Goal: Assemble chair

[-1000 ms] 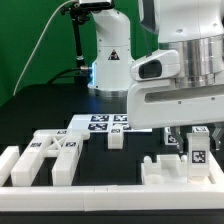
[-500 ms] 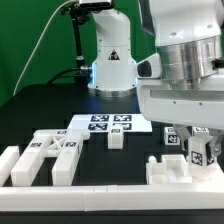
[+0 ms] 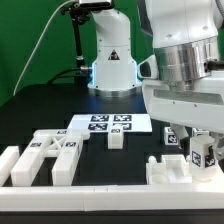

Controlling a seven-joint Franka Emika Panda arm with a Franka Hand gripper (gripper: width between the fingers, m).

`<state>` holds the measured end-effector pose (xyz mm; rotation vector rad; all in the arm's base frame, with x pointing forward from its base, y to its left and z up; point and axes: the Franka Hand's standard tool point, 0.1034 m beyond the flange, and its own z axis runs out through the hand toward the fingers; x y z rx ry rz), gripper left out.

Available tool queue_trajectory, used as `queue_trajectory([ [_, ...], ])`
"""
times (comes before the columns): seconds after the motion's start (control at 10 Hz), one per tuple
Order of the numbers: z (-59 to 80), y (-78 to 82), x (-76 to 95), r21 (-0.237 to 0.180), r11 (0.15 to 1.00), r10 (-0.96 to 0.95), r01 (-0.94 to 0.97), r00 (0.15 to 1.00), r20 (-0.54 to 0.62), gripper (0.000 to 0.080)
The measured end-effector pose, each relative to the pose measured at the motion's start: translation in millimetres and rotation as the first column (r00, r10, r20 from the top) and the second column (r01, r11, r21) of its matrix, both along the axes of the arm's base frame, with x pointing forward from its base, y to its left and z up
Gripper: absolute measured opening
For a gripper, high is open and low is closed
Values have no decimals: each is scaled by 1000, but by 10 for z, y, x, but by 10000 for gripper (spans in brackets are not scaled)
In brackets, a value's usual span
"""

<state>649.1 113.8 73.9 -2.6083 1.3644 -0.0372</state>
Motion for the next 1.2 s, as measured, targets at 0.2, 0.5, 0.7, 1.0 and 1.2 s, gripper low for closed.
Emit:
queue_trajectory([
  [0.2,39,88,12,-52,926,377,-374,925,49,636],
  [0.5,51,240,-28,-113,764,644,-636,762,65,647],
  [0.7,42,212,-20,-143,660,750,-738,658,66,649],
  [1.0,-18,103,47,-221,410,911,-885,410,52,649],
  [1.2,-20,111,45,-214,440,897,-872,439,55,523],
])
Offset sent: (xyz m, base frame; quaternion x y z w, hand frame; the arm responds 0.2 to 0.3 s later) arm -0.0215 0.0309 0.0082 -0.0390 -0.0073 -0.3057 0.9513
